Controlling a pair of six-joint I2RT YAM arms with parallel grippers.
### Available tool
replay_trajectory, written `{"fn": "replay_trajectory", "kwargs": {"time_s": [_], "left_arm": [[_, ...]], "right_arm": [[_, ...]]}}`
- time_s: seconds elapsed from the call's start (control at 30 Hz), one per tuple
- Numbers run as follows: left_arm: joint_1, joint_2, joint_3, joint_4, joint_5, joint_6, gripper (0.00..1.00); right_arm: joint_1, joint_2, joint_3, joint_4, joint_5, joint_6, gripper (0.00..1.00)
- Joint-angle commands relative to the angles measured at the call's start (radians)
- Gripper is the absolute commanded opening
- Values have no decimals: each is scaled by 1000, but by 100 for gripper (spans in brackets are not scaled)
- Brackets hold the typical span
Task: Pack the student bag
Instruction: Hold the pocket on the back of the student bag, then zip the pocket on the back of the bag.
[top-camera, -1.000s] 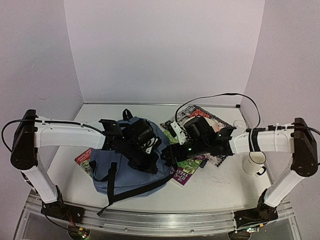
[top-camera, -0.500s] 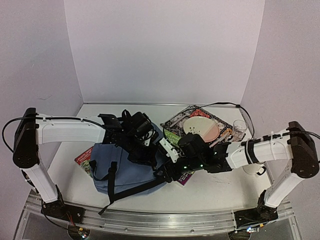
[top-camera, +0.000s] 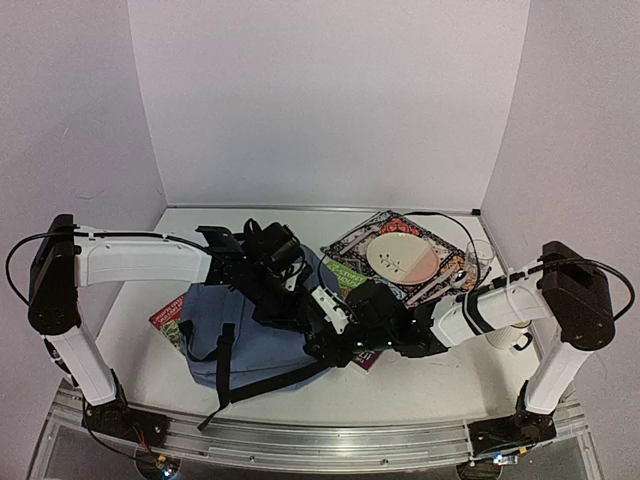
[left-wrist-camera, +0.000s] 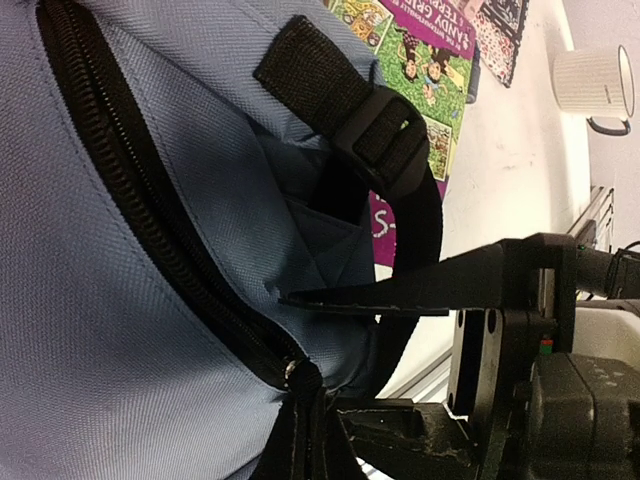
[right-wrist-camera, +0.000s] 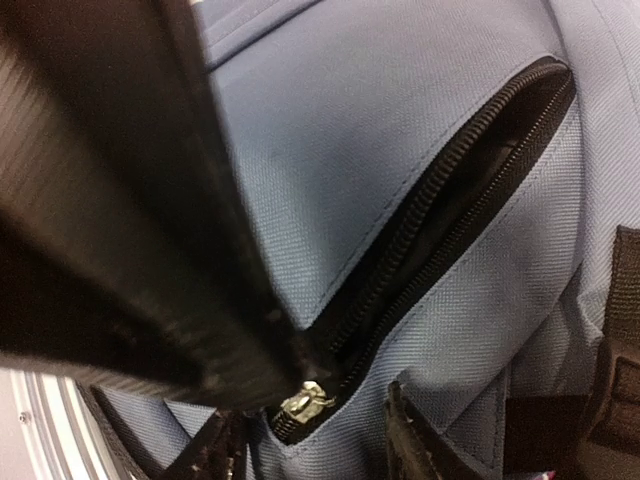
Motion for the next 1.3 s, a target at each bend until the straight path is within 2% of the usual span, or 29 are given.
{"fn": "replay_trajectory", "kwargs": {"time_s": [0.0,0.2,0.3,0.63,0.83,1.1,1.27], "left_arm": [[42,-76,9,132,-20,-34,0],[89,-94,-2,167,-29,-48,0],[120,-80,25,167,-46,-40,0],[217,-62,120,170,-78,20,0],[263,-79,102,165,-120,49,0],[310,-23,178,164,-278,170,0],[330,46,225,164,-306,223,0]], "right_arm": [[24,-3,-83,9,-16,2,36],[35,-5,-118,29,-18,-2,8],[45,3,-122,29,-21,-8,0],[85,-8,-151,1,-41,-1,0],[126,-32,-143,-59,-14,-18,0],[169,-128,-143,-146,39,-39,0],[170,-161,-137,-194,55,-55,0]]}}
